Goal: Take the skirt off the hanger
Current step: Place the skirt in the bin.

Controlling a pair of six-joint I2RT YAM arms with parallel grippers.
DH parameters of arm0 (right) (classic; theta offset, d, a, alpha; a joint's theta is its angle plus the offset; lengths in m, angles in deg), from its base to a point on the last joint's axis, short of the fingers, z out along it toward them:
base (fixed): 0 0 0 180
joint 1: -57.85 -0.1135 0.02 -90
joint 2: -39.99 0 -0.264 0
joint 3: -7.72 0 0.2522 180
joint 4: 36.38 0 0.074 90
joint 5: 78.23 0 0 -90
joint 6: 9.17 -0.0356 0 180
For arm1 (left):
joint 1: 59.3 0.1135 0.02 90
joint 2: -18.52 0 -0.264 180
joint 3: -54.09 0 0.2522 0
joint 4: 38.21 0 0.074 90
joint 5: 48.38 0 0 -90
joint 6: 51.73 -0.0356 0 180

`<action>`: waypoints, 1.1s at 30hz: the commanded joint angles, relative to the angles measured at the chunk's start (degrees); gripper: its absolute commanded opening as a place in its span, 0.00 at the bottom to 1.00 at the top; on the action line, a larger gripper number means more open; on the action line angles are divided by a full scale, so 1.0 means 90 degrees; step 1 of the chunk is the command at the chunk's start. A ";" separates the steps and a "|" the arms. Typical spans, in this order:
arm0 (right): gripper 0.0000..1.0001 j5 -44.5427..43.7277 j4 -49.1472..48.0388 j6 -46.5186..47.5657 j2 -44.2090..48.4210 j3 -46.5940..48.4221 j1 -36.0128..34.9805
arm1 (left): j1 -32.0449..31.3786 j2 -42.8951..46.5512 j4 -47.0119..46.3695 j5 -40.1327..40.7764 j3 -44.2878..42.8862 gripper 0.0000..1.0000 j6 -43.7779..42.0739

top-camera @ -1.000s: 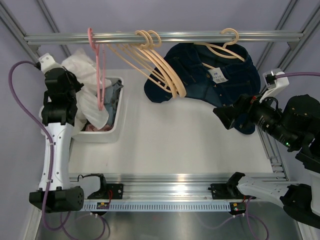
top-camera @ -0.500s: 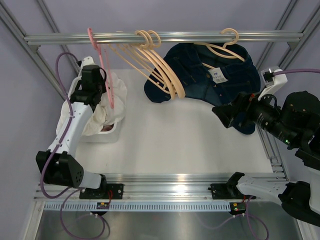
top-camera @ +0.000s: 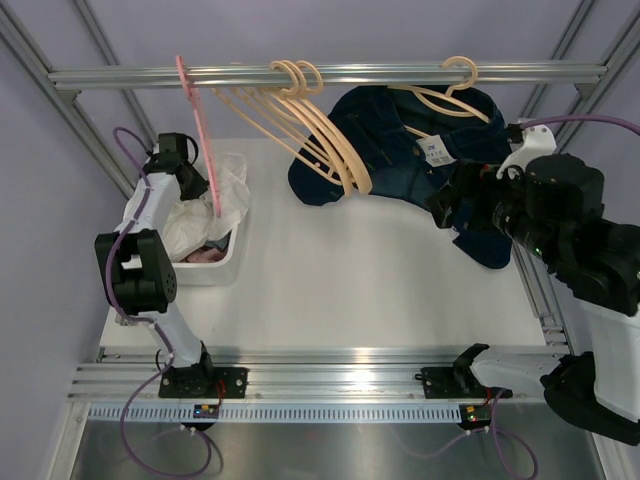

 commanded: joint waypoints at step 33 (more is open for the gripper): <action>0.98 0.2949 -0.2611 -0.0424 -0.1498 0.0483 0.4046 | -0.0304 0.2968 0.1048 0.0772 0.0745 0.99 0.0171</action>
